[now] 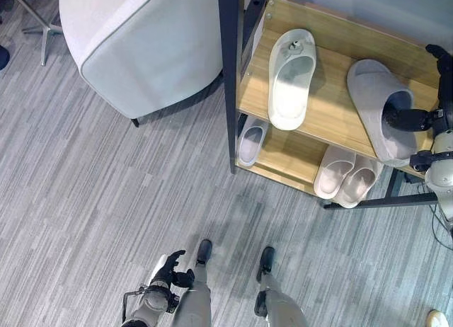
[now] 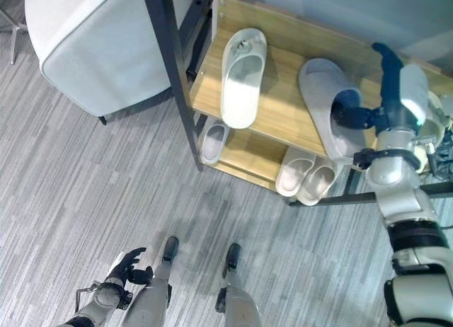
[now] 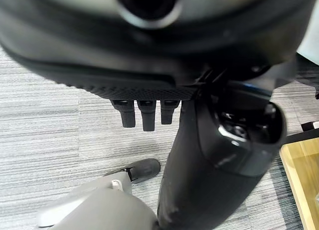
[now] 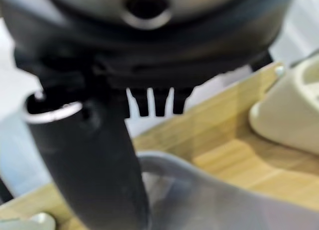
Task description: Arrange the slippers neatly on the shoe rack.
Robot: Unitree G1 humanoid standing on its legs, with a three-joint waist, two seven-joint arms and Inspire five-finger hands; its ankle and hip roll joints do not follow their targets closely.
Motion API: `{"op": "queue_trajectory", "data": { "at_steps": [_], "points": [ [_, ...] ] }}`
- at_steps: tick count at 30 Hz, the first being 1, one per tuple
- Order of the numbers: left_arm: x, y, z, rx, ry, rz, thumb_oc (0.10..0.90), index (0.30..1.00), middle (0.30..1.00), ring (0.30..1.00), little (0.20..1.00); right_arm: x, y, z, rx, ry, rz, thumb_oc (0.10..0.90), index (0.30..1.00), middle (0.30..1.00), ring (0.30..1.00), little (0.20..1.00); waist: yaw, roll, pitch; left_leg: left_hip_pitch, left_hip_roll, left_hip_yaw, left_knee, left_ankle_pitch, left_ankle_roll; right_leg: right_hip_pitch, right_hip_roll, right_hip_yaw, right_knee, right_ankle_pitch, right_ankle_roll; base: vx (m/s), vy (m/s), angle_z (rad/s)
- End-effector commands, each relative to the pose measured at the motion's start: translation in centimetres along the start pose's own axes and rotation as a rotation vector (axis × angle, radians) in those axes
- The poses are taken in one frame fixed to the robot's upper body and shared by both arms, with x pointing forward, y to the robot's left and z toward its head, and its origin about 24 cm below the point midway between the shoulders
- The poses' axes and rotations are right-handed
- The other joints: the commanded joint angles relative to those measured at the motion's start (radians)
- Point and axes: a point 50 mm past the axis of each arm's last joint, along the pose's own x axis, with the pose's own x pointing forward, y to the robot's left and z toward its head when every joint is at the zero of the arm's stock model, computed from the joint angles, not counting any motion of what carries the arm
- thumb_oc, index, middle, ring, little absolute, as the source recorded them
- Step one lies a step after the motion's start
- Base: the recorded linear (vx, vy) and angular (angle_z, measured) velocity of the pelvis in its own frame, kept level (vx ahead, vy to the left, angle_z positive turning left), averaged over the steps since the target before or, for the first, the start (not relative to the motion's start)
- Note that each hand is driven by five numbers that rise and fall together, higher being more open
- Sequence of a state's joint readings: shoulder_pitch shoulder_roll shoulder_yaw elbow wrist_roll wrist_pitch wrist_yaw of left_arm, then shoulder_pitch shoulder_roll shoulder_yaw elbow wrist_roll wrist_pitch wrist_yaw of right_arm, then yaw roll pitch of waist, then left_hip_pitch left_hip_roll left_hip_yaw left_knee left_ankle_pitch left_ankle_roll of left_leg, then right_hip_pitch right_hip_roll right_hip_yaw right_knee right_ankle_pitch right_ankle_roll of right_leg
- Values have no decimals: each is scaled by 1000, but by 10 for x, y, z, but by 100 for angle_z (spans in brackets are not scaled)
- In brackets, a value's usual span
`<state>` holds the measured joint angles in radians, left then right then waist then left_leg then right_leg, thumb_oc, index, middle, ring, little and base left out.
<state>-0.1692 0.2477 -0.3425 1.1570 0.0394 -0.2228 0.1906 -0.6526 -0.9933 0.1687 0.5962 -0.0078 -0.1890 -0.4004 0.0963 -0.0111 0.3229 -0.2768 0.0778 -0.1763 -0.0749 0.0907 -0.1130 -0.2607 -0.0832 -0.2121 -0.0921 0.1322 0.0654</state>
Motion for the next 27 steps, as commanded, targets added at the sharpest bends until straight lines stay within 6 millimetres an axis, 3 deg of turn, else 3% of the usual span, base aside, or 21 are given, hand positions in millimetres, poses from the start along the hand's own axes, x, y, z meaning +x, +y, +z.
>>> {"op": "queue_trajectory", "data": {
  "at_steps": [1, 3, 5, 6, 15, 23, 25, 27],
  "points": [
    [-4, -2, -13, 63, 33, -20, 800, 900, 900, 900, 900, 22, -26, 30, 86, -110, -158, 800, 900, 900, 900, 900, 7, -58, -40, -20, -39, 76, 1, -38, 9, 22, -69, 69, 10, -80, 106, 6, 4, 4],
    [-4, -3, -13, 63, 31, -20, 800, 900, 900, 900, 900, 21, -24, 29, 83, -108, -150, 800, 900, 900, 900, 900, 7, -56, -38, -23, -40, 76, 2, -37, 9, 21, -69, 67, 10, -79, 106, -1, 0, 2],
    [-4, -3, -11, 61, 21, -21, 800, 900, 900, 900, 900, 18, -19, 25, 77, -94, -137, 489, 434, 434, 434, 434, 10, -54, -37, -29, -42, 76, 2, -34, 7, 18, -72, 62, 10, -78, 107, -4, 3, 2],
    [-4, -3, -10, 60, 16, -19, 800, 900, 900, 900, 900, 17, -17, 23, 72, -84, -133, 400, 300, 300, 300, 300, 12, -53, -35, -31, -43, 76, 3, -33, 7, 17, -73, 60, 10, -78, 108, 0, 0, 0],
    [-3, -3, -8, 49, 18, -5, 800, 900, 900, 900, 900, -4, -1, 5, 125, -26, -102, 400, 300, 300, 300, 300, 1, -52, -31, -19, -46, 76, 6, -42, 15, 27, -75, 60, 11, -80, 109, -2, 1, 1],
    [-3, -1, -10, 35, 31, 8, 800, 900, 900, 900, 900, -33, -11, 23, 224, -146, -209, 400, 300, 300, 300, 300, -21, -54, -43, 8, -46, 87, 23, -66, 27, 53, -81, 66, 14, -87, 109, 0, 0, 0],
    [-5, 0, -15, 27, 50, 14, 800, 900, 900, 900, 900, -54, -5, 34, 298, -197, -201, 400, 300, 300, 300, 300, -32, -59, -55, 27, -44, 96, 35, -80, 34, 71, -80, 73, 15, -89, 108, 0, 0, 0],
    [-6, 1, -18, 23, 58, 15, 800, 900, 900, 900, 900, -61, -4, 35, 316, -206, -193, 400, 300, 300, 300, 300, -36, -62, -63, 36, -43, 99, 38, -86, 37, 81, -80, 79, 15, -91, 108, 8, -3, -2]
  ]
}}
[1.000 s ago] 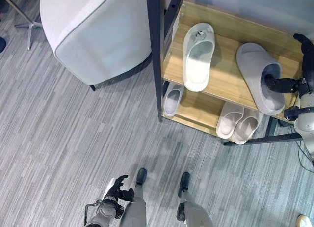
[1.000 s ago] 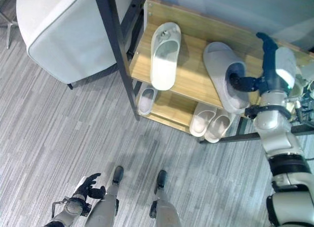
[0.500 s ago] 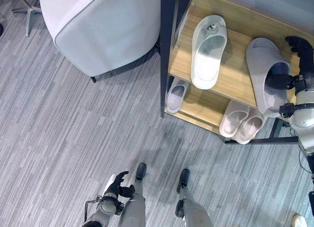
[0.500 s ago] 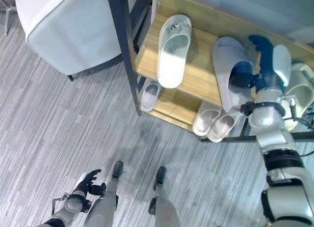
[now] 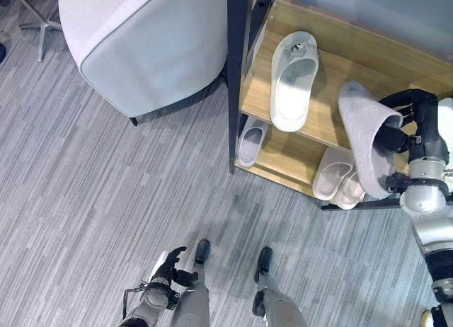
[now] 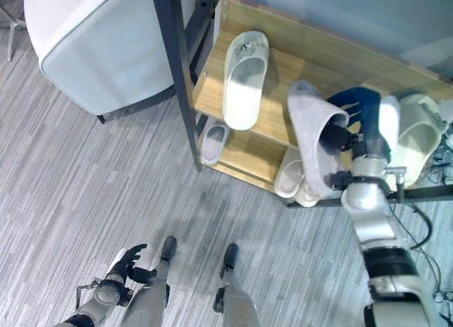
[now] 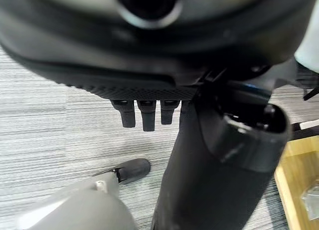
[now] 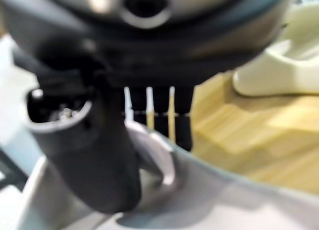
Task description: Arrange the slippers neatly on the shoe rack.
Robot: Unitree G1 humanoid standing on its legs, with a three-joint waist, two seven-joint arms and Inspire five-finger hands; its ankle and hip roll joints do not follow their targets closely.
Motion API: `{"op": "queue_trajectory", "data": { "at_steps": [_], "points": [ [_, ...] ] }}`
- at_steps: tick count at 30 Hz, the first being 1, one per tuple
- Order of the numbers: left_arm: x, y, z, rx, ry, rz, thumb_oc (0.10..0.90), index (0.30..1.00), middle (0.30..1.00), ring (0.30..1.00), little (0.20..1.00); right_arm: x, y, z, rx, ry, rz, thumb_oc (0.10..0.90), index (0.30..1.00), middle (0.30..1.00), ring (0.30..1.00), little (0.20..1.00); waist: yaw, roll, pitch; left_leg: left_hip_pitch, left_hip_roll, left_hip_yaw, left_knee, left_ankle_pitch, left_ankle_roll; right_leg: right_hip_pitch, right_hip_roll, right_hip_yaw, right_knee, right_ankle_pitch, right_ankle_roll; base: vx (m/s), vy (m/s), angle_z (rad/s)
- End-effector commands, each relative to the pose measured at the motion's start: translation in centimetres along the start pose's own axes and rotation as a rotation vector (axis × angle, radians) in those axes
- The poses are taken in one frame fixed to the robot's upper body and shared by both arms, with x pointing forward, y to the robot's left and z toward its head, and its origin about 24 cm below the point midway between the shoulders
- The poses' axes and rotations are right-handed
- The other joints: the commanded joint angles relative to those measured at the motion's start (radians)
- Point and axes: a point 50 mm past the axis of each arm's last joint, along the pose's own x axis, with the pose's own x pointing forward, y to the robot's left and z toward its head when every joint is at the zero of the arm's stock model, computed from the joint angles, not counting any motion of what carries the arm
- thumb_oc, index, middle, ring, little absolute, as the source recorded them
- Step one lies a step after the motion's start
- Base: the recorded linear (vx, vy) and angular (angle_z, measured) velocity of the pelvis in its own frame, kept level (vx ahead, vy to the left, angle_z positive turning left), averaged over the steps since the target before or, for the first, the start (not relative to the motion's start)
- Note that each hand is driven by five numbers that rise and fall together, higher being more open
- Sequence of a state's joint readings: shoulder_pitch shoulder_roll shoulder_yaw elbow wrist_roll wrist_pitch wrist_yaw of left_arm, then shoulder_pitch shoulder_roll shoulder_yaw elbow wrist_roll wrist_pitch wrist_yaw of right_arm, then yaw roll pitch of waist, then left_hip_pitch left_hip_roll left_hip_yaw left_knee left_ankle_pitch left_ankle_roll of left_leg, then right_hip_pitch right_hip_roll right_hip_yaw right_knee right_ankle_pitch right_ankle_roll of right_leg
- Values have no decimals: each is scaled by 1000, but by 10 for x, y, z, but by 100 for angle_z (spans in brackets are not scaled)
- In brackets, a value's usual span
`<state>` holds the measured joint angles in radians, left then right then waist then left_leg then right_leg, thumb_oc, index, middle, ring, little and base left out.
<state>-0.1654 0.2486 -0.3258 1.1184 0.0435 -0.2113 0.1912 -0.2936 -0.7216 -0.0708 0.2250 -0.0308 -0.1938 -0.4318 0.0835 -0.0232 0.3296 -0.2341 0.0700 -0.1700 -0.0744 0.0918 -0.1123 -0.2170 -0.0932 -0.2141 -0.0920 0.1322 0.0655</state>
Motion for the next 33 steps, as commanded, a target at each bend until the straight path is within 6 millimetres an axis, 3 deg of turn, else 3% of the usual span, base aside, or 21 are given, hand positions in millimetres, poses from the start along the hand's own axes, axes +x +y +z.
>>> {"op": "queue_trajectory", "data": {
  "at_steps": [1, 6, 9, 17, 19, 21, 24, 25, 28, 31, 33],
  "points": [
    [-9, 0, -26, 37, 85, 4, 800, 900, 900, 900, 900, 2, -29, 44, 58, -256, -135, 400, 300, 300, 300, 300, -24, -53, -77, 4, -35, 96, 43, -93, 39, 47, -69, 84, 16, -93, 106, 15, 0, -5],
    [-16, -2, -41, 36, 133, -9, 800, 900, 900, 900, 900, -38, -15, 53, 109, -290, -10, 400, 300, 300, 300, 300, -52, -48, -109, 68, -35, 109, 44, -110, 50, 90, -68, 95, 39, -119, 104, 15, 8, -7],
    [-20, -3, -49, 39, 158, -19, 800, 900, 900, 900, 900, -71, -1, 50, 130, -258, 171, 400, 300, 300, 300, 300, -82, -25, -125, 130, -25, 124, 17, -99, 47, 104, -64, 103, 112, -161, 100, -15, -36, -7],
    [-27, -3, -63, 24, 206, -18, 800, 900, 900, 900, 900, -107, 15, 40, 172, -175, 405, 400, 300, 300, 300, 300, -120, 10, -127, 198, 45, 143, 43, -100, 11, 113, -10, 123, 255, -268, 59, 5, -154, -10],
    [-30, -5, -65, 19, 204, -23, 800, 900, 900, 900, 900, -113, 23, 39, 236, -150, 472, 400, 300, 300, 300, 300, -120, 5, -113, 181, 68, 153, 166, -122, 3, 129, 13, 142, 271, -288, 37, 11, -212, -37],
    [-30, -6, -63, 26, 186, -29, 800, 900, 900, 900, 900, -119, 26, 40, 274, -139, 524, 400, 300, 300, 300, 300, -117, -5, -75, 112, 85, 158, 365, -72, -4, 153, 31, 153, 289, -296, 10, -18, -277, -27],
    [-29, -9, -60, 28, 171, -30, 800, 900, 900, 900, 900, -129, 33, 30, 302, -66, 588, 400, 300, 300, 300, 300, -107, -9, -49, 14, 83, 191, 467, -51, 20, 194, 35, 157, 283, -320, -11, 40, -167, -4],
    [-30, -11, -61, 26, 174, -35, 800, 900, 900, 900, 900, -131, 35, 28, 303, -48, 600, 400, 300, 300, 300, 300, -102, -5, -50, -25, 67, 207, 420, -69, 26, 210, 41, 157, 270, -324, -11, 157, -3, -21],
    [-31, -18, -62, 38, 188, -60, 800, 900, 900, 900, 900, -136, 44, 22, 299, -13, 636, 400, 300, 300, 300, 300, -64, 13, -59, -93, 33, 219, 239, 19, 15, 267, 71, 182, 237, -343, -10, 223, 27, -45],
    [-34, -22, -67, 36, 199, -63, 800, 900, 900, 900, 900, -143, 53, 23, 263, -25, 691, 400, 300, 300, 300, 300, -53, 22, -77, -72, 2, 161, 149, 33, 22, 295, 81, 218, 218, -352, 5, 223, 98, -77],
    [-37, -25, -71, 58, 217, -81, 800, 900, 900, 900, 900, -149, 56, 17, 228, 3, 723, 400, 300, 300, 300, 300, -60, 19, -95, -69, -12, 165, 155, 36, 29, 306, 59, 224, 199, -354, 19, 225, 212, -35]
  ]
}}
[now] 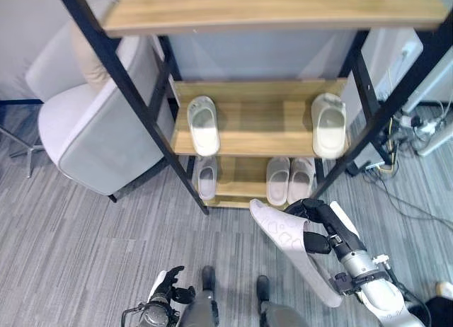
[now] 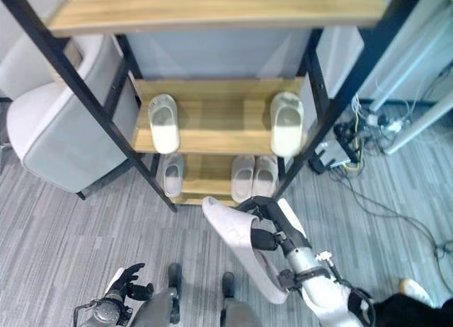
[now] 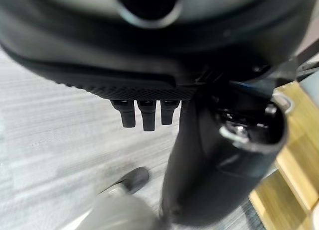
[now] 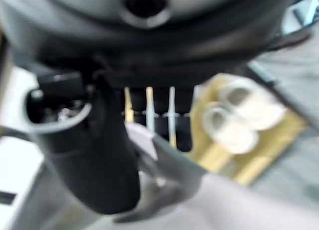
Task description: Arrange the slippers neatly on the shoe rack.
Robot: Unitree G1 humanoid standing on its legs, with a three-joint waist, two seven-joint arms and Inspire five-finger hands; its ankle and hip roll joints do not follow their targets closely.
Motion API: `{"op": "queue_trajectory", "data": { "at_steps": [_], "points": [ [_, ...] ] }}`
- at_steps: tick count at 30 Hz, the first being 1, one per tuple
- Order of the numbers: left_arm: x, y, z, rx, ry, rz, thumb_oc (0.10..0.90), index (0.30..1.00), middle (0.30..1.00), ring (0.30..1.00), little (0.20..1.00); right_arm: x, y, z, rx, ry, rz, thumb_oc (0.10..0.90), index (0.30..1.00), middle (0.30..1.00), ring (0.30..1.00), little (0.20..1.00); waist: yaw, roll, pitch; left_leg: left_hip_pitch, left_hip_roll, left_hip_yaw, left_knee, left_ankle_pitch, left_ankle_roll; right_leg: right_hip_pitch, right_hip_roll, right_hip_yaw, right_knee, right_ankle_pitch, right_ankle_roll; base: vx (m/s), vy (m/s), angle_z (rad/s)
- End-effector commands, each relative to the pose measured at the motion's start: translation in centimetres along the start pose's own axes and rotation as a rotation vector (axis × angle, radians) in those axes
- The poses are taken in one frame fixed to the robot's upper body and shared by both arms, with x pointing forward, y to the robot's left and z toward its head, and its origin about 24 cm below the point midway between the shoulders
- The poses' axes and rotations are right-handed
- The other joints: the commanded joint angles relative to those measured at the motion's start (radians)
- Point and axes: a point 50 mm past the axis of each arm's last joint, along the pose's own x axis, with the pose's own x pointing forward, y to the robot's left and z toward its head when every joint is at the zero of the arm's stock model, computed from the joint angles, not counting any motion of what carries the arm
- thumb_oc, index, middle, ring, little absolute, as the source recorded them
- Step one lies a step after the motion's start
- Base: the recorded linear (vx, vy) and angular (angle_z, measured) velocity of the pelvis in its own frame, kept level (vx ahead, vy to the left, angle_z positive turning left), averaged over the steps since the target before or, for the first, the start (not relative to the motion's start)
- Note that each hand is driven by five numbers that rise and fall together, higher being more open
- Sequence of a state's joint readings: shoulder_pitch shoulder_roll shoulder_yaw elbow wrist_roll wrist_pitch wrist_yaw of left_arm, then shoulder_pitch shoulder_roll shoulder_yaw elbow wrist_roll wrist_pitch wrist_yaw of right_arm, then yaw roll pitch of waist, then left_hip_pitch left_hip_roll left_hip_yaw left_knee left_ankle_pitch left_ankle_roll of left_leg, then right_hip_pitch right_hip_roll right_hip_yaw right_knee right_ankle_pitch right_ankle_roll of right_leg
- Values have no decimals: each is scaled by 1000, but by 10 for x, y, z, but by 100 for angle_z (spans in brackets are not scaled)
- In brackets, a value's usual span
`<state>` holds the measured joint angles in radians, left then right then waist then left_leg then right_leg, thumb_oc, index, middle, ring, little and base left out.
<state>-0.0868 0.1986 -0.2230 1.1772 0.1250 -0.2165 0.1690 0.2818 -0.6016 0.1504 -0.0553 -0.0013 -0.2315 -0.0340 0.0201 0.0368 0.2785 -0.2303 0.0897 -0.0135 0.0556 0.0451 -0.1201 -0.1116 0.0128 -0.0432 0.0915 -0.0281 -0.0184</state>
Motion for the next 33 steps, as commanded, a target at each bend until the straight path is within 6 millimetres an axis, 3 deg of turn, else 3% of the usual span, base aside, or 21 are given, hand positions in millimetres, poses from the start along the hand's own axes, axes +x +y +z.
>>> {"op": "queue_trajectory", "data": {
  "at_steps": [1, 7, 11, 12, 14, 17, 20, 25, 30, 31, 33],
  "points": [
    [-16, -7, -37, 101, 98, -41, 800, 900, 900, 900, 900, 7, -8, 41, -11, -231, -36, 400, 300, 300, 300, 300, -3, -47, -54, -71, -41, 22, 33, 70, 48, 199, -68, 67, 4, -191, 115, 156, 199, -27],
    [-10, -2, -24, 120, 45, -32, 800, 900, 900, 900, 900, 9, 0, 27, 4, -158, -15, 400, 300, 300, 300, 300, -1, -79, -74, -73, -76, 50, 58, 9, 85, 158, -119, 89, 25, -162, 160, 96, 163, -22],
    [-6, 6, -17, 113, 29, -8, 800, 900, 900, 900, 900, 11, 3, 27, -1, -153, -3, 400, 300, 300, 300, 300, -1, -91, -68, -60, -86, 53, 74, -29, 109, 91, -136, 89, 135, -125, 188, 31, 116, 9],
    [-5, 11, -11, 114, 6, 6, 800, 900, 900, 900, 900, 15, 7, 25, 0, -142, 6, 400, 300, 300, 300, 300, -9, -94, -47, -46, -86, 58, 86, -46, 123, 35, -143, 87, 234, -57, 209, -20, 99, 12],
    [-4, 13, -11, 119, 2, 10, 800, 900, 900, 900, 900, 16, 10, 24, 16, -135, 2, 400, 300, 300, 300, 300, -10, -89, -40, -22, -85, 61, 90, -66, 127, 16, -150, 69, 261, -45, 213, 45, 97, 4],
    [-5, 13, -14, 109, 23, 5, 800, 900, 900, 900, 900, 16, 12, 24, 38, -138, -4, 400, 300, 300, 300, 300, -20, -85, -45, 29, -86, 57, 79, -87, 125, -26, -149, 29, 190, -47, 192, 145, 21, -7],
    [-5, 12, -21, 106, 66, 0, 800, 900, 900, 900, 900, 19, 14, 23, 36, -134, 5, 400, 300, 300, 300, 300, -41, -94, -37, 81, -102, 53, 71, -111, 122, -79, -138, 6, 68, -9, 181, 161, -41, -18],
    [-5, 9, -21, 95, 70, 1, 800, 900, 900, 900, 900, 18, 16, 21, 41, -123, -2, 400, 300, 300, 300, 300, -36, -106, -33, 84, -116, 47, 107, -135, 114, -19, -135, 28, 0, -3, 179, 33, -52, 27],
    [-12, -5, -31, 112, 92, -45, 800, 900, 900, 900, 900, 10, 17, 18, 37, -110, 22, 400, 300, 300, 300, 300, -24, -99, -73, 127, -96, 37, 67, -129, 98, 60, -124, 6, -64, -6, 160, 78, -66, -2],
    [-11, 14, -20, -161, 25, 111, 800, 900, 900, 900, 900, -15, 10, -38, 219, 143, -197, 400, 300, 300, 300, 300, -75, -5, -32, 91, 70, 114, 145, -78, 13, 24, -149, -86, 144, -150, 129, -52, -34, 15],
    [-6, 23, 7, -198, -99, 138, 800, 900, 900, 900, 900, -1, 5, -33, 187, 114, -205, 400, 300, 300, 300, 300, -65, -12, 16, 29, 70, 101, 217, -94, 17, -35, -162, -81, 205, -152, 126, -208, 10, 11]
  ]
}}
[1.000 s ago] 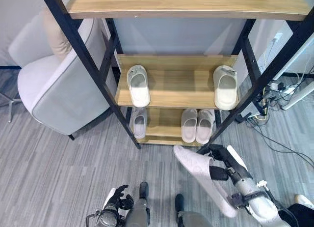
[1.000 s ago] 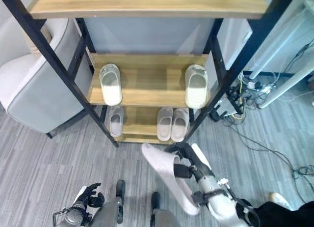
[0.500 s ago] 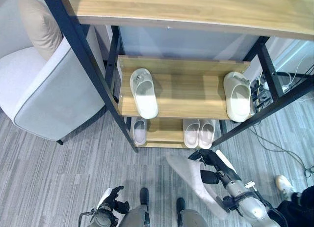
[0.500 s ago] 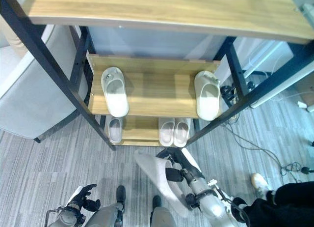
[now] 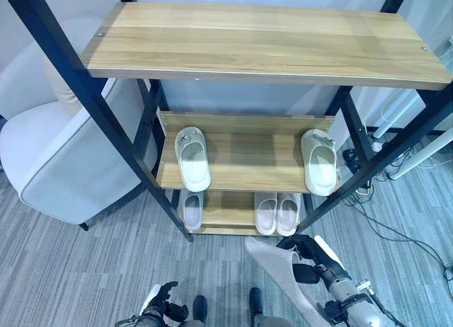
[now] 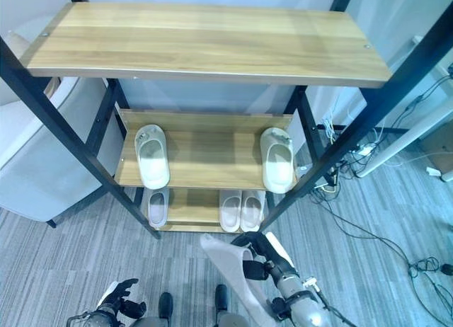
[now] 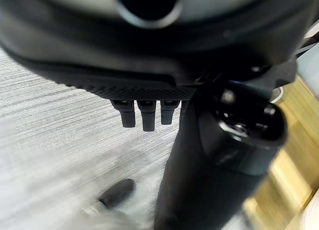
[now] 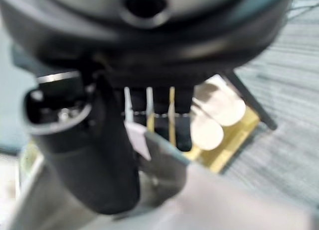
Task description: Arrange the slippers neatly on the shoe rack.
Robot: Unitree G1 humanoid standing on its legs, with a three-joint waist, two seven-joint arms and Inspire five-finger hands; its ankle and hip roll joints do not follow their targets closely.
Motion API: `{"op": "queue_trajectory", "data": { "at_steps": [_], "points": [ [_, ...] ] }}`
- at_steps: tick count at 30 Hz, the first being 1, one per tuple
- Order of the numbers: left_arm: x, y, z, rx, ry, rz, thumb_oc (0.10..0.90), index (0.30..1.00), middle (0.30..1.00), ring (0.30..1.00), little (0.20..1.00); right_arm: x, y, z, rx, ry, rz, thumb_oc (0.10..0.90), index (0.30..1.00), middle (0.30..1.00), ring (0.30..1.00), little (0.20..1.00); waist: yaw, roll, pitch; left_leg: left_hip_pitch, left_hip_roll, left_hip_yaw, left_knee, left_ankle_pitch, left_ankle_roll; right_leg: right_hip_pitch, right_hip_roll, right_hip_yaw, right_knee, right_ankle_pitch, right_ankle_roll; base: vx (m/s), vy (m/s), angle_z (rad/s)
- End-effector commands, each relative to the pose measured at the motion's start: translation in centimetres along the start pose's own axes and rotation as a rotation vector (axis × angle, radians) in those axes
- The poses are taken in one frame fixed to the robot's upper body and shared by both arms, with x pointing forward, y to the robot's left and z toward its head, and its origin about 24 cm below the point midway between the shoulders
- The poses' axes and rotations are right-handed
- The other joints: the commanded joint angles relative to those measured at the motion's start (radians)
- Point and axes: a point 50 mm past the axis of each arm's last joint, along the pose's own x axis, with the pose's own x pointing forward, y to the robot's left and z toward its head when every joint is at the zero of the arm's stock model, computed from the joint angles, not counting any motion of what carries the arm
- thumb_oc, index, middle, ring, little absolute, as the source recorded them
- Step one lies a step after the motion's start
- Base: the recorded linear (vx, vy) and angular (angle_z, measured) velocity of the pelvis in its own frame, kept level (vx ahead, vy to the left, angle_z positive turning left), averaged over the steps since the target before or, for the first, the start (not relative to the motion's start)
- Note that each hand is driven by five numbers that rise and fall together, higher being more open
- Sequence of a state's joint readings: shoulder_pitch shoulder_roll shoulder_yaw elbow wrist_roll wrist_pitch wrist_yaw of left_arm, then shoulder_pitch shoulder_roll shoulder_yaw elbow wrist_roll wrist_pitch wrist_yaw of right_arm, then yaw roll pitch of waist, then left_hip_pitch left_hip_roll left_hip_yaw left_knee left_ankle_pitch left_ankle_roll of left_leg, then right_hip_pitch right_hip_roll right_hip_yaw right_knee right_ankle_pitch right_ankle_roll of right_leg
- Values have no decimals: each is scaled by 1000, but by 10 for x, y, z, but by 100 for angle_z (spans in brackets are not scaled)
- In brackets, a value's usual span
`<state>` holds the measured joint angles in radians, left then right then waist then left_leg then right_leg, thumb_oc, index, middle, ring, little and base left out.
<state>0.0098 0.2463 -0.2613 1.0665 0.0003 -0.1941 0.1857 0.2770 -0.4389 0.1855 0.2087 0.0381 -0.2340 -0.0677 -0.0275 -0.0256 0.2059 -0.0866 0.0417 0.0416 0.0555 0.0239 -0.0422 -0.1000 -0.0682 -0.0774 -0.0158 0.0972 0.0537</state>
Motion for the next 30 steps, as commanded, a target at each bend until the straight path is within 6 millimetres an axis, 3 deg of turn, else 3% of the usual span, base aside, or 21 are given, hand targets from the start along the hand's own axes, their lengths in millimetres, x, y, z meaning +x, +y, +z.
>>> {"op": "queue_trajectory", "data": {
  "at_steps": [1, 6, 8, 10, 14, 15, 16, 17, 18, 20, 24, 25, 30],
  "points": [
    [6, 16, 40, -134, -185, 96, 800, 900, 900, 900, 900, 12, -31, 32, 9, -160, -155, 400, 300, 300, 300, 300, -10, 50, 112, -141, 119, 44, 242, -80, -60, -75, -86, -46, 343, -277, 53, -212, 30, 3],
    [2, 23, 100, -112, -451, 85, 800, 900, 900, 900, 900, 44, -29, 73, 78, -305, -156, 400, 300, 300, 300, 300, 31, 50, 181, -320, 121, 28, 389, -128, -52, -256, -106, -36, 504, -302, 48, -179, 19, 5],
    [-6, 24, 133, -121, -596, 66, 800, 900, 900, 900, 900, 62, -24, 113, 1, -438, -114, 400, 300, 300, 300, 300, 63, 49, 207, -421, 119, 9, 468, -158, -42, -355, -112, -29, 581, -323, 39, -144, -20, 1],
    [-8, 24, 141, -136, -630, 60, 800, 900, 900, 900, 900, 62, -23, 122, -13, -473, -129, 400, 300, 300, 300, 300, 69, 47, 211, -461, 119, 1, 504, -170, -40, -386, -114, -28, 608, -330, 36, -74, -11, 24],
    [-29, 32, 185, -234, -833, 60, 800, 900, 900, 900, 900, 71, -35, 182, -120, -685, -276, 400, 300, 300, 300, 300, 98, 54, 236, -614, 111, -27, 645, -221, -17, -530, -128, -22, 741, -373, 23, -75, -5, 13],
    [-33, 32, 192, -245, -868, 56, 800, 900, 900, 900, 900, 73, -40, 193, -133, -717, -328, 400, 300, 300, 300, 300, 103, 56, 239, -645, 109, -37, 700, -273, -16, -560, -129, -12, 789, -417, 26, -16, 28, 10],
    [-39, 35, 202, -257, -921, 72, 800, 900, 900, 900, 900, 78, -46, 205, -138, -746, -381, 400, 300, 300, 300, 300, 111, 61, 247, -689, 105, -42, 742, -285, -11, -609, -131, -9, 833, -426, 23, -47, 39, 11],
    [-53, 46, 220, -300, -1023, 117, 800, 900, 900, 900, 900, 85, -66, 229, -159, -783, -491, 400, 300, 300, 300, 300, 126, 63, 246, -789, 97, -54, 842, -318, 1, -704, -132, -1, 917, -452, 14, -107, 39, 9],
    [-53, 47, 221, -301, -1024, 119, 800, 900, 900, 900, 900, 85, -66, 229, -159, -785, -491, 400, 300, 300, 300, 300, 125, 63, 243, -798, 98, -54, 850, -322, 1, -712, -132, 0, 923, -455, 14, -82, 32, 9],
    [-74, 73, 243, -359, -1173, 315, 800, 900, 900, 900, 900, 84, -99, 261, -172, -849, -676, 400, 300, 300, 300, 300, 150, 68, 237, -944, 90, -91, 995, -378, 22, -845, -140, 9, 1054, -503, -4, -46, 16, 11],
    [-96, 116, 264, -442, -1299, 647, 800, 900, 900, 900, 900, 79, -145, 302, -159, -901, -880, 400, 300, 300, 300, 300, 177, 75, 213, -1126, 73, -132, 1182, -440, 48, -1023, -157, 26, 1242, -567, -28, -22, 0, 9],
    [-107, 137, 268, -475, -1349, 792, 800, 900, 900, 900, 900, 73, -161, 322, -200, -932, -969, 400, 300, 300, 300, 300, 182, 80, 202, -1216, 56, -147, 1281, -471, 58, -1111, -165, 35, 1348, -597, -37, 30, 33, 13],
    [-121, 165, 270, -579, -1380, 988, 800, 900, 900, 900, 900, 48, -183, 354, -315, -1017, -1157, 400, 300, 300, 300, 300, 192, 85, 181, -1368, 13, -170, 1480, -541, 76, -1264, -182, 66, 1562, -671, -62, 109, 37, 18]
  ]
}}
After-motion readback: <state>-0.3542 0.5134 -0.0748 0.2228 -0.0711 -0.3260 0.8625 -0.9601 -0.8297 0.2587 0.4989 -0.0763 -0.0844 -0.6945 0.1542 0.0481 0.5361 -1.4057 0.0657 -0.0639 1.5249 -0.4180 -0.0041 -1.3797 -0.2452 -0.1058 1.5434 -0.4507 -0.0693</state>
